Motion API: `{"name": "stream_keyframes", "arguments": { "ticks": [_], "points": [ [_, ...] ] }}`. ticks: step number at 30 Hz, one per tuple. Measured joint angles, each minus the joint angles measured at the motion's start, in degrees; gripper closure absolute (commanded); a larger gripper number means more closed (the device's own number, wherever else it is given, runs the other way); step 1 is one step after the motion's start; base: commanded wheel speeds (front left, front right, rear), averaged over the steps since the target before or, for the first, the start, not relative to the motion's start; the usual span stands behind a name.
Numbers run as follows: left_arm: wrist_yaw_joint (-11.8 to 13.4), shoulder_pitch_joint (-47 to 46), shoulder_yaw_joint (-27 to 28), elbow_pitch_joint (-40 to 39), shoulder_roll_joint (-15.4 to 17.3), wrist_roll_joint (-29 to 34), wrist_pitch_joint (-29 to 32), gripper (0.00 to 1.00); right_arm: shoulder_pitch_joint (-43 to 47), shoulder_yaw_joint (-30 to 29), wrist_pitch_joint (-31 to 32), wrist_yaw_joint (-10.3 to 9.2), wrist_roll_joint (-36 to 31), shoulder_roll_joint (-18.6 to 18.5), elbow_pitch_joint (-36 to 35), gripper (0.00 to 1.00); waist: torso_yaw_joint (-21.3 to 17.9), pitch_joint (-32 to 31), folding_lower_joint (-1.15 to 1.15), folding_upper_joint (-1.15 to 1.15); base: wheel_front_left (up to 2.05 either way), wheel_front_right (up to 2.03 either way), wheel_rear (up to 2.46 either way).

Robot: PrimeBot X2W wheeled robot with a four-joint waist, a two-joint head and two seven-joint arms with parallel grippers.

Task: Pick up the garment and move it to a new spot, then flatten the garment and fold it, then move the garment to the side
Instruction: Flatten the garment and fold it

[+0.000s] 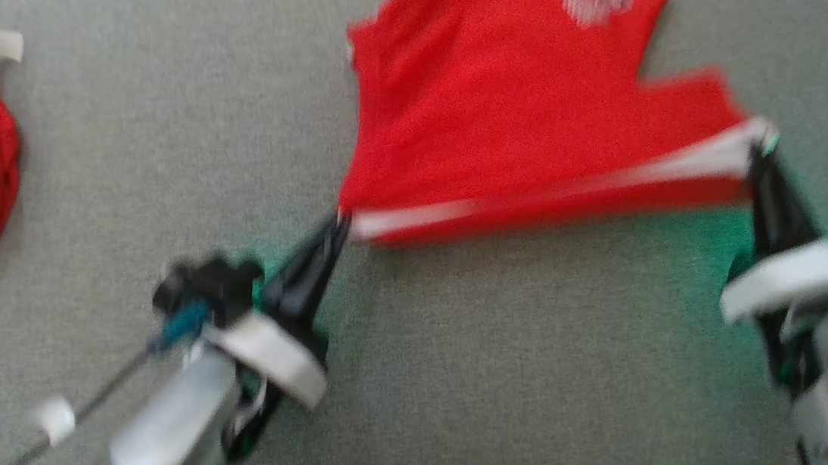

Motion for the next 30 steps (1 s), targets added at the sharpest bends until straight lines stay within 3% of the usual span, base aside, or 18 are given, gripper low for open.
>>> {"name": "stream_keyframes", "arguments": {
  "ticks": [8, 14, 19, 23, 30],
  "points": [
    [0.0, 10.87, 0.11, -3.7, 0.48, 1.86, 0.01, 1.0, 16.63, -4.38, 4.09, 0.0, -0.04, 0.02, -10.03, 1.0, 0.26, -5.97, 0.0, 0.0, 0.0, 0.0, 0.0],
    [-0.01, 13.18, 3.94, -10.45, 0.25, 3.0, 0.01, 1.0, 21.9, -10.98, 5.14, 0.01, -3.78, 1.67, -19.81, 1.0, 0.84, -8.66, 0.0, 0.0, 0.0, 0.0, 0.0],
    [-0.01, 11.48, 3.89, -11.9, 0.16, 2.64, 0.01, 1.0, 21.06, -14.61, 8.24, 0.01, -7.33, 3.68, -24.57, 1.0, 1.42, -7.29, 0.01, 0.0, 0.0, 0.0, 0.0],
    [0.0, 4.8, 2.74, -9.92, -0.59, 1.16, 0.01, 1.0, 16.52, -16.08, 9.46, 0.01, -8.99, 4.74, -24.92, 1.0, 2.34, -4.71, 0.02, 0.0, 0.0, 0.0, 0.0],
    [0.0, -7.49, 2.31, -3.64, -5.28, -2.14, 0.0, 1.0, 3.89, -16.31, 7.99, 0.01, -11.03, 4.76, -17.58, 1.0, 4.5, 0.54, 0.03, 0.0, 0.0, 0.0, 0.0]
  ]
}}
